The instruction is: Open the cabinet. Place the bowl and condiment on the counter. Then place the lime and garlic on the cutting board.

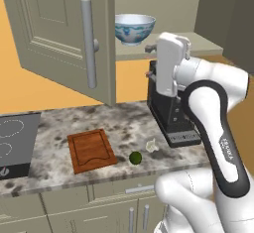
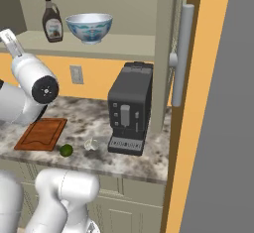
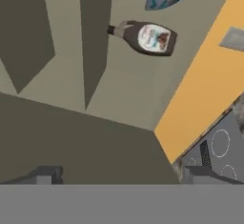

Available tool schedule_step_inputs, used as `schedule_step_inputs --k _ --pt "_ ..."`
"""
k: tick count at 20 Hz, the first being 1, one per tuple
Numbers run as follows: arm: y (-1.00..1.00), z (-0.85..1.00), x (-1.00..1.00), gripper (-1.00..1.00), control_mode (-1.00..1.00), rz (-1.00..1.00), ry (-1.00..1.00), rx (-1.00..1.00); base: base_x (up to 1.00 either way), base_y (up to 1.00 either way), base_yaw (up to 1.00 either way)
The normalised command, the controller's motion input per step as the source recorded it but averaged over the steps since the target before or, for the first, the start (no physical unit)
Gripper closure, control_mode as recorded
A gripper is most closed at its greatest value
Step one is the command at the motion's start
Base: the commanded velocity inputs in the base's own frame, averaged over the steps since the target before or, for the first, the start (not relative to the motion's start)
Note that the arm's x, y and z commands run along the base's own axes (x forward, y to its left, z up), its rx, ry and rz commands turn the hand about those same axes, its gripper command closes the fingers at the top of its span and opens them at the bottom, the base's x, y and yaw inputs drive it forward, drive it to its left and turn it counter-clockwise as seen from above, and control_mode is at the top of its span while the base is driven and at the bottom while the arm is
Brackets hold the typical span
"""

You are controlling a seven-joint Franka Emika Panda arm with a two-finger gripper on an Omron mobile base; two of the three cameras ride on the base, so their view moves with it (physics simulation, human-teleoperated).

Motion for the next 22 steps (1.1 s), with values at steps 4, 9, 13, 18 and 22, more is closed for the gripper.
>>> schedule_step_inputs --k 4,9,13,18,22 --pt "0.00 0.16 0.16 -1.00 -1.00 0.10 0.37 0.01 0.00 0.00 0.00" --pt "0.00 0.14 0.15 -1.00 -1.00 0.11 0.20 -0.01 0.00 0.00 0.00" --pt "0.08 -0.03 0.18 -1.00 -1.00 0.15 -0.03 0.04 0.00 0.00 0.00" --pt "0.43 -0.20 0.16 -1.00 -1.00 0.16 -0.03 0.05 0.00 0.00 0.00" --pt "0.34 -0.02 0.16 -1.00 -1.00 0.12 0.00 0.02 0.00 0.00 0.00"
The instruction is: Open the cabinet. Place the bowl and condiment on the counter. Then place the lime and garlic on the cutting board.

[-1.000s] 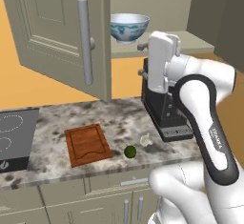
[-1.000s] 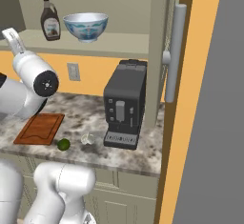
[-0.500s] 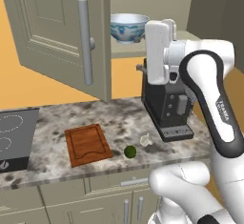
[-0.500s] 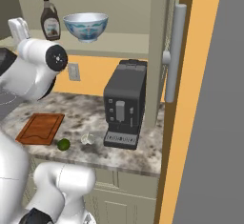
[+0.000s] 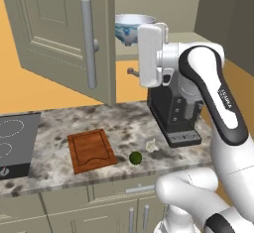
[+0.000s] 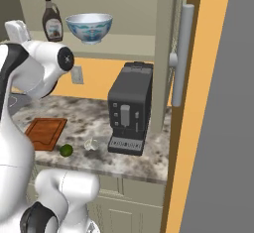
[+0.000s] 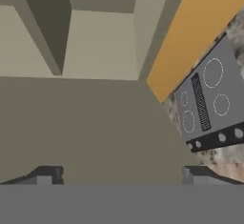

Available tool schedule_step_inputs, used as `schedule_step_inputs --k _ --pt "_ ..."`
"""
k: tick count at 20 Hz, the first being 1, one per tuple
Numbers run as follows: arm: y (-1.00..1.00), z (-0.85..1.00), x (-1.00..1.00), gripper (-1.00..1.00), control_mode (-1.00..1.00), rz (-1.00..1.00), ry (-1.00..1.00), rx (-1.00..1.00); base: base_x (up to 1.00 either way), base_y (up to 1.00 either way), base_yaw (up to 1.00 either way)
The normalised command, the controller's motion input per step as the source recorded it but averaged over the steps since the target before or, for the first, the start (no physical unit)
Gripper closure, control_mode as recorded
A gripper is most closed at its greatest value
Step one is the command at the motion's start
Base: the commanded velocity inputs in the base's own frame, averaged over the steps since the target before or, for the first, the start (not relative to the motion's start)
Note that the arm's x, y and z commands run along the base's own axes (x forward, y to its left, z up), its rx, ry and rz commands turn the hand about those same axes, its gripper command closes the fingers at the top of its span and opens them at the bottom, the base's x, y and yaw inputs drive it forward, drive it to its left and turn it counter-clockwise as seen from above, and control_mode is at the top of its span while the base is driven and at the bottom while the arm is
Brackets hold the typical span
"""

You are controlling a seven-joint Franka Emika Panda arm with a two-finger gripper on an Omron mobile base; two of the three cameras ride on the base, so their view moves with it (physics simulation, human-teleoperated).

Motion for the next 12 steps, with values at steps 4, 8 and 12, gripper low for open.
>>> schedule_step_inputs --k 4,8,12 --pt "0.11 0.00 0.23 -1.00 -1.00 0.11 -0.05 0.04 0.00 0.00 0.00" --pt "0.09 0.00 0.18 -1.00 -1.00 0.09 -0.08 0.01 0.00 0.00 0.00" --pt "0.27 0.00 0.04 -1.00 -1.00 0.04 -0.07 0.00 0.00 0.00 0.00"
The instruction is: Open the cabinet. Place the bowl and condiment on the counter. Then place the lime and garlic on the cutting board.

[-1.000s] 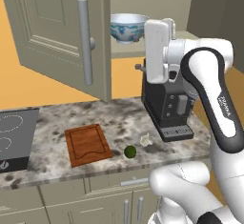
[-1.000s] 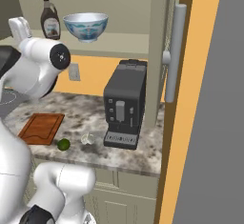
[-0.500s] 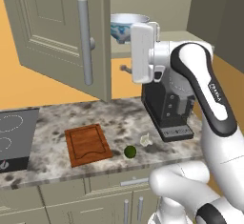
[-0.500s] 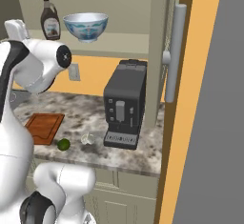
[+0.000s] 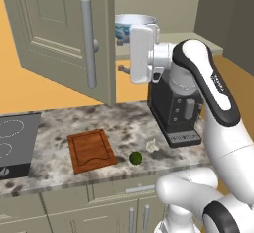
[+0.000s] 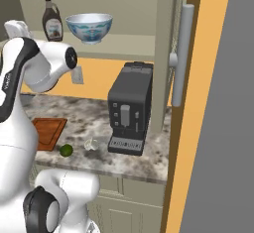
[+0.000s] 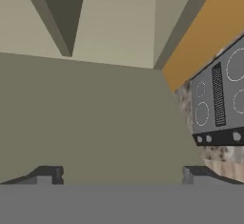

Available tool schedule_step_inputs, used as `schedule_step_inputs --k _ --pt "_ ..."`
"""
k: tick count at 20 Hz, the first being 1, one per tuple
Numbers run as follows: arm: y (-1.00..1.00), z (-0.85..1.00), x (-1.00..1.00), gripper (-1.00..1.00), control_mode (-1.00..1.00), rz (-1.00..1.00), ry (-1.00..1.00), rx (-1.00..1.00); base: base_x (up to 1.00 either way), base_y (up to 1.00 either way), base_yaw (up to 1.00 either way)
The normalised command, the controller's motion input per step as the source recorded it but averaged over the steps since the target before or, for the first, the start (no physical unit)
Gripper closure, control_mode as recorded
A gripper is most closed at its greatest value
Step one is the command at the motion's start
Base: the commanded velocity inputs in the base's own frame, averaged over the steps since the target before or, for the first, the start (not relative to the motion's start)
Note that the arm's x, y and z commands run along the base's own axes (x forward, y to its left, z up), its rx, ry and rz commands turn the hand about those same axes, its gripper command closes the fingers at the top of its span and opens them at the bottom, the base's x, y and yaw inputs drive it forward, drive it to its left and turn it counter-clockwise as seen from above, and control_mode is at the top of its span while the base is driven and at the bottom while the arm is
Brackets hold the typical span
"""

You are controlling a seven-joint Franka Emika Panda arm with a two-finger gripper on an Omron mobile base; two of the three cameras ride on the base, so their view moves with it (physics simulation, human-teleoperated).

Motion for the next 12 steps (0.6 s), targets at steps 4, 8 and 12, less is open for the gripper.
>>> schedule_step_inputs --k 4,8,12 --pt "0.36 0.00 0.00 -1.00 -1.00 0.00 -0.04 0.00 0.00 0.00 0.00" --pt "0.13 0.00 0.02 -1.00 -1.00 0.00 -0.01 0.00 0.00 0.00 0.00" --pt "0.00 0.00 0.05 -1.00 -1.00 0.02 -0.01 0.00 0.00 0.00 0.00"
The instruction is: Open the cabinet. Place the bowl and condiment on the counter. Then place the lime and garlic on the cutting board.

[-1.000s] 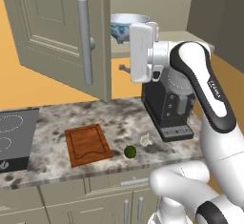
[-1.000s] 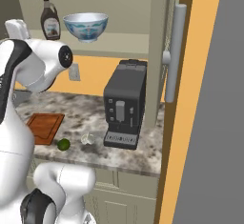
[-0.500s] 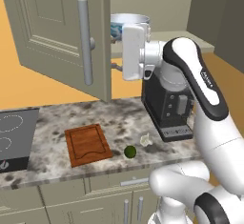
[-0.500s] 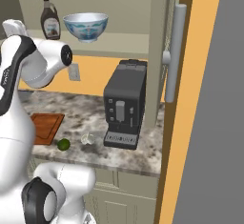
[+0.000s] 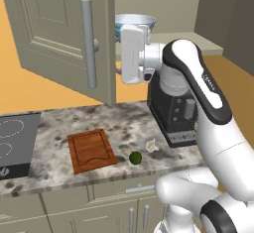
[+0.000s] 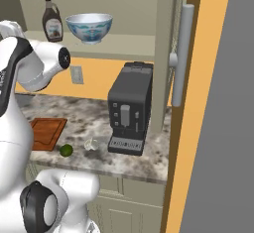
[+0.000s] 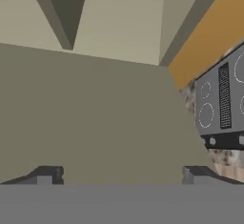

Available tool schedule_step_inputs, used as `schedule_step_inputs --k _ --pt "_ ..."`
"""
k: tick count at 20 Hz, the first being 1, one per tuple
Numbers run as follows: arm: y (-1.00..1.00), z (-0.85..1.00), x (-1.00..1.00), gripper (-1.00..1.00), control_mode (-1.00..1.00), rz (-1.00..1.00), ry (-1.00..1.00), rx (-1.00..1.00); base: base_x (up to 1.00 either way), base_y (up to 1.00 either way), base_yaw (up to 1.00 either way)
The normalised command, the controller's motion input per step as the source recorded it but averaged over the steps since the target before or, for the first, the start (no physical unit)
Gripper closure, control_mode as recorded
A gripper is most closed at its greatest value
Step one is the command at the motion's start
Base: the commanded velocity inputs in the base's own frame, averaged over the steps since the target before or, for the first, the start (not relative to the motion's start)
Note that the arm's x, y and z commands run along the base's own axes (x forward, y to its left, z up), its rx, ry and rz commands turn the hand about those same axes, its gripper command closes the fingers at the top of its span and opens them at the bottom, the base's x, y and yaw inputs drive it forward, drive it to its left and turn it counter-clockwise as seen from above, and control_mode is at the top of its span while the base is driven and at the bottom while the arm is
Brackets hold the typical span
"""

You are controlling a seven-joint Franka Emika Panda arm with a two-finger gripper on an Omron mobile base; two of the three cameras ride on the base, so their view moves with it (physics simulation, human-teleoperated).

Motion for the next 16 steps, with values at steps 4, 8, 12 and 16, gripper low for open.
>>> schedule_step_inputs --k 4,8,12,16 --pt "0.16 0.00 0.00 -1.00 -1.00 0.03 0.00 0.00 0.00 0.00 0.00" --pt "0.23 -0.02 0.14 -1.00 -1.00 0.10 0.00 0.00 0.00 0.00 0.00" --pt "0.14 -0.01 0.16 -1.00 -1.00 0.12 0.00 0.00 0.00 0.00 0.00" --pt "0.17 -0.03 0.17 -1.00 -1.00 0.16 -0.03 0.00 0.00 0.00 0.00"
